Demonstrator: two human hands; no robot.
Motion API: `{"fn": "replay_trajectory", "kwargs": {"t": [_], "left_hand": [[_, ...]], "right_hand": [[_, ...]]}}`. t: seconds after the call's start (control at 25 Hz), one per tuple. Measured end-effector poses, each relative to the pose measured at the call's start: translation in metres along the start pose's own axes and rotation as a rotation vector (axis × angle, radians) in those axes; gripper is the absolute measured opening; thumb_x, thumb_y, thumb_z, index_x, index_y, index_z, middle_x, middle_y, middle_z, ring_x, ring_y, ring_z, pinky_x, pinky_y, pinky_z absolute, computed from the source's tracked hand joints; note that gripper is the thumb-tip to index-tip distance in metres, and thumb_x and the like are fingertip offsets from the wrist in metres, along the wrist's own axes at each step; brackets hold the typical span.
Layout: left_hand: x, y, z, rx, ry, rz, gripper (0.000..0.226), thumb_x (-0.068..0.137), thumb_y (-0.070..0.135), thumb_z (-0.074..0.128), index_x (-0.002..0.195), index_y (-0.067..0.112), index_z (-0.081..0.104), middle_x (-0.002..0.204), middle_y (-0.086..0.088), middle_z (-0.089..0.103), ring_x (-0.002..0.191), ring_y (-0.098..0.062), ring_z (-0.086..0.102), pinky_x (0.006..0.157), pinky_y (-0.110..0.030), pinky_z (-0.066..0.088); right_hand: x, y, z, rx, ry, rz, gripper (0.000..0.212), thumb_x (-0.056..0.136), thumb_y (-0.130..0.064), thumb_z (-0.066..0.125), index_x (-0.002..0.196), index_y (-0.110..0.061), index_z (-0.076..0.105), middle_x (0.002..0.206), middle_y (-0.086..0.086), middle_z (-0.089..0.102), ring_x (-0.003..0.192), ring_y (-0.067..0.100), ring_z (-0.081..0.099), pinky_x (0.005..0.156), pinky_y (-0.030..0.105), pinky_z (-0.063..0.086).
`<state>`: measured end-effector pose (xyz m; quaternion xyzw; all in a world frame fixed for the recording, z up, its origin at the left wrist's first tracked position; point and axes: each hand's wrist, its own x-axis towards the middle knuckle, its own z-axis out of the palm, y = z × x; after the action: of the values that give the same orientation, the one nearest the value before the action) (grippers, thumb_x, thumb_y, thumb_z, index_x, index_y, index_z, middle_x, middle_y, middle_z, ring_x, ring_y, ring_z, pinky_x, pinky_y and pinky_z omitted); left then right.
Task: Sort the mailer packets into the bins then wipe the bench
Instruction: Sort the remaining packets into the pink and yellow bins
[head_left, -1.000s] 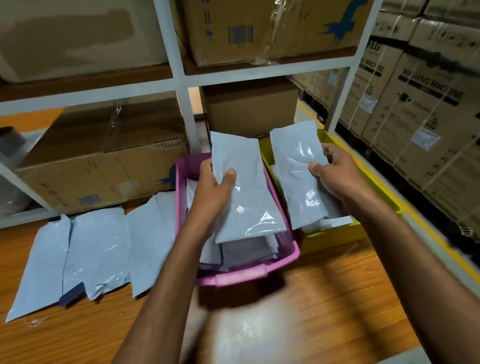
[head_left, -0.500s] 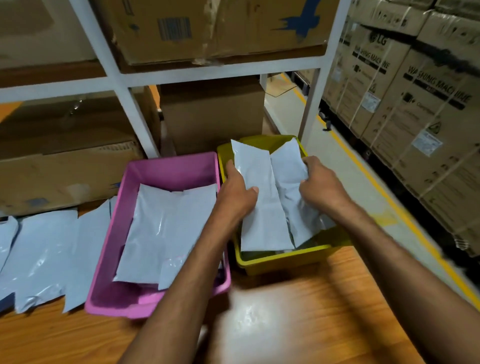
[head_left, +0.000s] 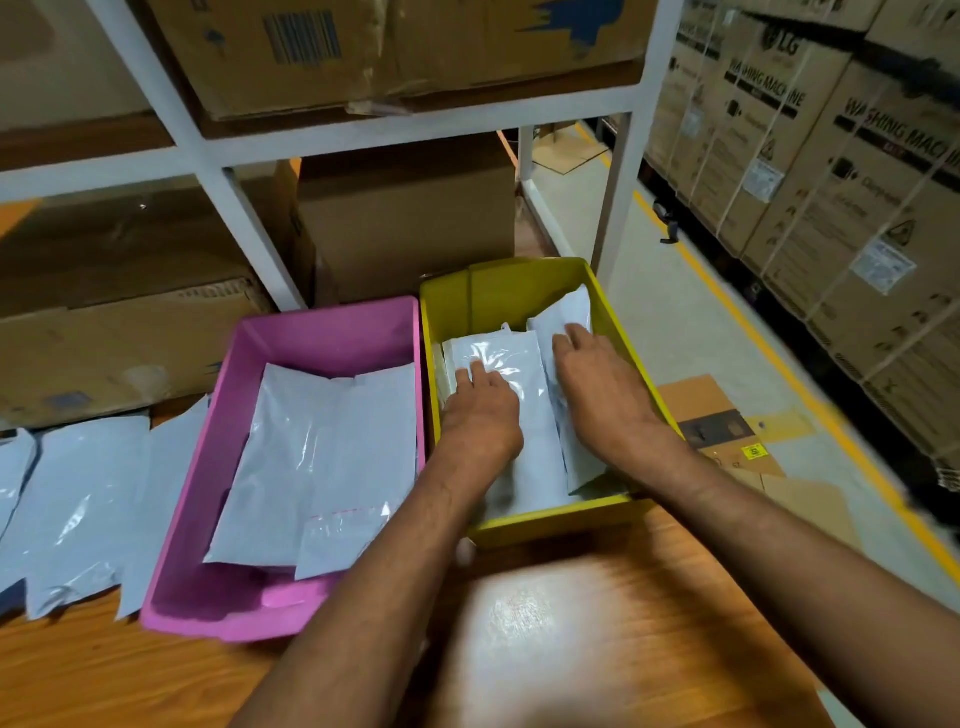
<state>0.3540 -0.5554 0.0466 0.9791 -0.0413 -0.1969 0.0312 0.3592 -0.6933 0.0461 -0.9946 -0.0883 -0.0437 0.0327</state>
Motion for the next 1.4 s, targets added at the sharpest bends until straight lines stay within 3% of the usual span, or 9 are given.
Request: {"fn": "replay_trajectory", "kwargs": {"t": [0.12,0.24,0.32,0.4,0.48,0.6,0.8,1.04,1.4], "left_hand": [[0.001,0.001,0.001,0.099,0.006,-0.033,0.081,0.097,0.008,0.06,0.161,-0.001,0.012,0.17,-0.022,-0.003,0.157,-0.039,0.003,0.123,-0.047,0.028],[-0.005,0.004,-0.004,0.116,0.035,-0.049,0.08,0.096,0.008,0.064,0.16,0.0,0.017,0.169,-0.025,0.002,0.157,-0.041,0.008,0.119,-0.046,0.033],[-0.014,0.0,-0.007,-0.019,0.168,-0.022,0.077,0.093,0.003,0.066,0.158,0.0,0.025,0.166,-0.024,0.021,0.151,-0.04,0.029,0.11,-0.042,0.045],[-0.026,-0.009,-0.013,-0.247,0.394,0.023,0.057,0.095,0.008,0.066,0.148,0.006,0.044,0.148,-0.016,0.052,0.132,-0.033,0.055,0.092,-0.036,0.051],[-0.041,-0.02,-0.017,-0.496,0.566,0.052,0.04,0.1,0.019,0.064,0.139,0.014,0.057,0.138,-0.006,0.063,0.122,-0.025,0.062,0.091,-0.034,0.05],[-0.065,-0.034,-0.014,-0.815,0.677,0.09,0.032,0.099,0.023,0.064,0.131,0.019,0.065,0.129,0.004,0.069,0.112,-0.012,0.066,0.092,-0.031,0.055],[-0.112,-0.054,0.002,-1.181,0.726,0.061,0.02,0.095,0.017,0.07,0.113,0.026,0.07,0.107,0.015,0.074,0.095,-0.001,0.069,0.082,-0.02,0.056],[-0.152,-0.106,0.021,-1.228,0.723,0.031,0.02,0.096,0.017,0.069,0.111,0.03,0.07,0.106,0.017,0.073,0.097,-0.007,0.07,0.086,-0.028,0.06],[-0.195,-0.222,0.027,-1.197,0.685,0.071,0.023,0.097,0.023,0.068,0.118,0.032,0.066,0.108,0.022,0.07,0.096,0.008,0.064,0.076,-0.003,0.049]], "right_hand": [[0.001,-0.003,0.005,-0.095,-0.154,-0.002,0.043,0.09,-0.001,0.059,0.132,-0.002,0.051,0.138,0.02,0.046,0.129,0.036,0.047,0.098,0.042,0.049],[0.002,-0.003,0.004,-0.128,-0.149,-0.029,0.042,0.09,-0.004,0.062,0.132,-0.003,0.056,0.151,0.023,0.035,0.139,0.04,0.037,0.105,0.044,0.044],[0.0,0.0,-0.002,0.053,-0.048,-0.019,0.039,0.087,-0.004,0.065,0.126,-0.004,0.063,0.145,0.019,0.044,0.133,0.037,0.047,0.103,0.043,0.047],[-0.008,0.004,-0.012,0.363,0.058,0.085,0.043,0.085,-0.001,0.066,0.127,-0.008,0.066,0.135,0.014,0.057,0.124,0.031,0.057,0.101,0.037,0.049],[-0.022,0.001,-0.024,0.63,0.118,0.207,0.039,0.086,-0.001,0.065,0.123,-0.013,0.069,0.123,0.005,0.068,0.112,0.02,0.065,0.094,0.032,0.051],[-0.046,-0.012,-0.04,0.891,0.149,0.248,0.026,0.087,-0.004,0.071,0.108,-0.02,0.072,0.103,-0.011,0.071,0.095,0.003,0.068,0.082,0.023,0.054],[-0.079,-0.043,-0.047,1.118,0.21,0.271,0.02,0.087,-0.007,0.073,0.1,-0.023,0.074,0.097,-0.015,0.074,0.087,-0.003,0.069,0.076,0.018,0.054],[-0.098,-0.098,-0.036,1.085,0.14,0.201,0.017,0.089,-0.008,0.073,0.098,-0.022,0.074,0.096,-0.016,0.074,0.088,-0.004,0.069,0.069,0.008,0.05],[-0.106,-0.217,-0.043,1.177,0.217,0.212,0.018,0.088,-0.006,0.074,0.097,-0.021,0.074,0.092,-0.005,0.077,0.082,0.01,0.071,0.081,0.029,0.058]]}}
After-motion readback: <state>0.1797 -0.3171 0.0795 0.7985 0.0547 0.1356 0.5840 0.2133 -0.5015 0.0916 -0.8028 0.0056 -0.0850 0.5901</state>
